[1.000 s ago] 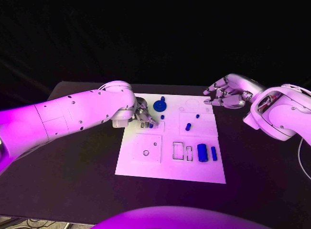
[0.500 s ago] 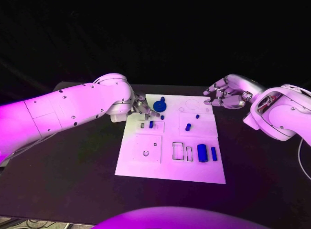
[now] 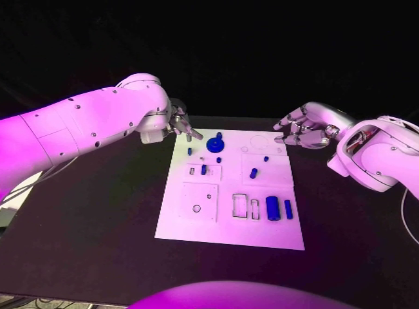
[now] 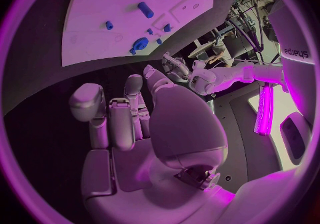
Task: Assemble the parts on the task board
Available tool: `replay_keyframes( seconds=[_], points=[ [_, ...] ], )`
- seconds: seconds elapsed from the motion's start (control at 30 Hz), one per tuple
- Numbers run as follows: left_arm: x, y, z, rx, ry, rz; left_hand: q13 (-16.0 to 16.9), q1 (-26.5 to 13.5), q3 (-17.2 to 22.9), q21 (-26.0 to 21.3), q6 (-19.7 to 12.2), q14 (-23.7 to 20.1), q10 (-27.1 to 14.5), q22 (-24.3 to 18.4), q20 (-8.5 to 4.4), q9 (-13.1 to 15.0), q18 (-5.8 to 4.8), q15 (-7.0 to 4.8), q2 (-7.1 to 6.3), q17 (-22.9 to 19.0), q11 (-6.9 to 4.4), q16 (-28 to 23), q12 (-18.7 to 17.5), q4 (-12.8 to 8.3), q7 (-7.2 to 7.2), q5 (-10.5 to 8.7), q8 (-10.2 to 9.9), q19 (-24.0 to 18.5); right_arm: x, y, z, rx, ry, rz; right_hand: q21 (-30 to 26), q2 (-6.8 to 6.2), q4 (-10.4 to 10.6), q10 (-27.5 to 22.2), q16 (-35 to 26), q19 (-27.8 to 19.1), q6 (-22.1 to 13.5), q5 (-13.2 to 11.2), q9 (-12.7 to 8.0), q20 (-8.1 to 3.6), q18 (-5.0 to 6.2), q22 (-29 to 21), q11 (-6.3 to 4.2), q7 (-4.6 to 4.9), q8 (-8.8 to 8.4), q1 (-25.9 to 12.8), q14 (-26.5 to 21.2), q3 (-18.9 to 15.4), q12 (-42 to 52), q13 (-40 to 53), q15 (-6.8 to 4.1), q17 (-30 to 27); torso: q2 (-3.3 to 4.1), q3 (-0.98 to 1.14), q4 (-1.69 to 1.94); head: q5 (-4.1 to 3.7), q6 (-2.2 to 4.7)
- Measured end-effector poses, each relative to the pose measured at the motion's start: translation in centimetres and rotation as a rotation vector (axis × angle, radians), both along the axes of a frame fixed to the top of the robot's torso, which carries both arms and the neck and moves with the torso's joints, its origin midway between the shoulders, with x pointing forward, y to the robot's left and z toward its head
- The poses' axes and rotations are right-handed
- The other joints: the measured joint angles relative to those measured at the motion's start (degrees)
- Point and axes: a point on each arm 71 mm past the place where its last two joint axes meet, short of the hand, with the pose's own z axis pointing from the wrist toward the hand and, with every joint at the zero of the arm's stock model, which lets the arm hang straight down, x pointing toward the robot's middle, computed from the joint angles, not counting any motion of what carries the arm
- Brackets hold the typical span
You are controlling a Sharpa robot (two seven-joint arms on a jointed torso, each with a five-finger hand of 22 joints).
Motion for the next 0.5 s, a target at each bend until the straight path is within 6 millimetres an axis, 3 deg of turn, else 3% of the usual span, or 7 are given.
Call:
replay_keyframes(
  seconds=[0.5],
  points=[
    [-0.1,-0.7,-1.3,0.035,0.067,-0.035,0.7,-0.2,-1.7,0.6,1.5,0.0,0.8,0.0,0.4,-1.4,0.0,0.0,0.39,0.0,-0.4,0.0,0.8,0.4,-0.51,0.0,0.0,0.4,0.1,0.1,0.0,0.0,0.0,0.0,0.0,0.0,0.2,-0.2,0.0,0.0,0.0,0.0,0.0,0.0,0.0,0.0,0.21,0.0,0.0,0.0,0.0,0.2,0.0,0.0,0.0,0.0,-0.05,-0.04,0.08,-0.07,0.03]
  ],
)
